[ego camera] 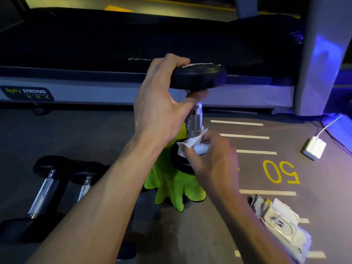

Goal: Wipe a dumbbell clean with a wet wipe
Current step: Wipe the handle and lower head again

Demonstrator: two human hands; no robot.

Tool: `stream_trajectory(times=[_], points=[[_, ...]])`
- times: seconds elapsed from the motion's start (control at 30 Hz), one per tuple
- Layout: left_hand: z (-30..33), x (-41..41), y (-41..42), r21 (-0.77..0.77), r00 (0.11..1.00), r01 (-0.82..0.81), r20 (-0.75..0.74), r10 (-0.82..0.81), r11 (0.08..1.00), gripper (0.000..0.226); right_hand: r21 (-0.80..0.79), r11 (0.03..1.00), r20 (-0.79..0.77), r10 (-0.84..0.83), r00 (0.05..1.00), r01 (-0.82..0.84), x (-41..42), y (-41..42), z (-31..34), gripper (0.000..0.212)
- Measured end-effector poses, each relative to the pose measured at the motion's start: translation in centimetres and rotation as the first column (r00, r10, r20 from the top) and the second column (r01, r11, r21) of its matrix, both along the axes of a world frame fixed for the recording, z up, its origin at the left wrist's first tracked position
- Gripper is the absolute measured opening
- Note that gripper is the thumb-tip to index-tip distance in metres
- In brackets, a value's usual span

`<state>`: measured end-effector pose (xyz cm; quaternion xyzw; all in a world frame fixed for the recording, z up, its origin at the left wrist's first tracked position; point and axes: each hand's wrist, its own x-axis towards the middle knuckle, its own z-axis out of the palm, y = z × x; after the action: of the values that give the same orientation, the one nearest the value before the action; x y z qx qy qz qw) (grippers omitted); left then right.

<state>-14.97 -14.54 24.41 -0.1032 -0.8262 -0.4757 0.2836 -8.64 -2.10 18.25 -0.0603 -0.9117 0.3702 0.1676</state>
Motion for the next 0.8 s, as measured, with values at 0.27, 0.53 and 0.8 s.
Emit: stream_trajectory(times=[0.27, 0.53, 0.8], points=[[0.0, -0.5, -0.5, 0.007, 0.999, 0.039, 0.021, -0.039, 0.999, 0.057, -0.551, 0.720, 0.147, 0.582, 0.800, -0.422, -3.4, 5.4, 0.3, 0.031], [-0.3, -1.0, -0.7, 0.004, 0.999, 0.037, 0.023, -0.037, 0.999, 0.057, 0.135, 0.991, -0.030, 0.020, 0.999, -0.015, -0.1, 0.6, -0.1, 0.037], [0.1, -0.8, -1.4, -0.074, 0.992, 0.117, 0.052, -0.113, 0.990, 0.062, -0.198, 0.979, -0.262, -0.108, 0.959, 0.056, -0.5, 4.2, -0.1, 0.016]])
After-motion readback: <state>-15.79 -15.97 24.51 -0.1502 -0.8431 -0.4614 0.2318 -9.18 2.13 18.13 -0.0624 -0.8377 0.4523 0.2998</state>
